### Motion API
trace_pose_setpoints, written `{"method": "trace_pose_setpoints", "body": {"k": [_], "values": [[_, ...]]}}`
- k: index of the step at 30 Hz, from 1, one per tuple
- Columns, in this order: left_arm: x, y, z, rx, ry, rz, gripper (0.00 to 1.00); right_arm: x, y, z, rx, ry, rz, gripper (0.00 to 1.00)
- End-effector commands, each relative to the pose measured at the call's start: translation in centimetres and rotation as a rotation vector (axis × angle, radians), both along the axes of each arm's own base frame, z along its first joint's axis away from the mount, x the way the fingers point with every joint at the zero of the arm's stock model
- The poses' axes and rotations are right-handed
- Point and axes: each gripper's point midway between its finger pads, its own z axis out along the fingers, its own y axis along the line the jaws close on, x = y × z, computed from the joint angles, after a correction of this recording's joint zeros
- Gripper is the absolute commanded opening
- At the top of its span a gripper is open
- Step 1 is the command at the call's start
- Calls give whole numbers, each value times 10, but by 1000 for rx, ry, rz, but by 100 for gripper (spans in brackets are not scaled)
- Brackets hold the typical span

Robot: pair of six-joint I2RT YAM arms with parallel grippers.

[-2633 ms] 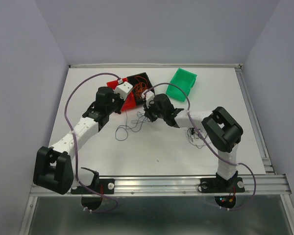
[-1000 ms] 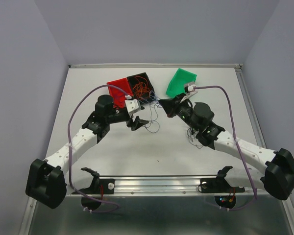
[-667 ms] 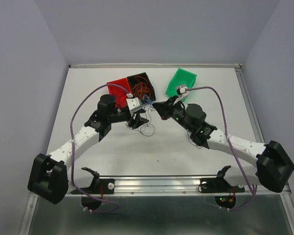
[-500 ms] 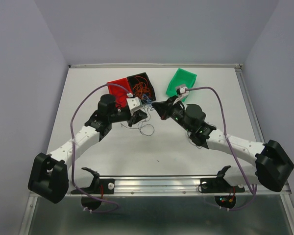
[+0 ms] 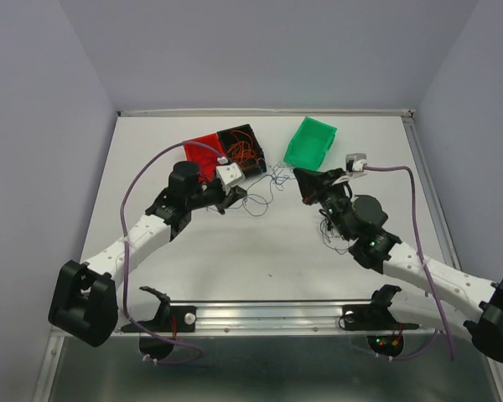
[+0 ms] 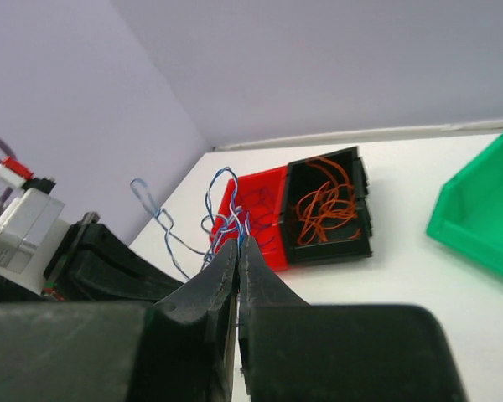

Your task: Untangle the cables

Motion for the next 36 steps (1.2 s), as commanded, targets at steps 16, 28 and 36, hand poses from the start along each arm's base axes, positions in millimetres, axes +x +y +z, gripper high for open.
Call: {"method": "trace_pose_setpoints", "body": {"k": [16, 28, 36], "values": [[71, 86, 21, 124, -77, 624, 0, -64, -214, 4, 368, -17, -670, 0], [65, 87, 30, 95, -92, 591, 0, -73, -224, 6, 402, -20, -665, 1], [16, 41, 42, 41, -103, 241, 0, -41, -150, 15, 117, -4, -464, 0]]}}
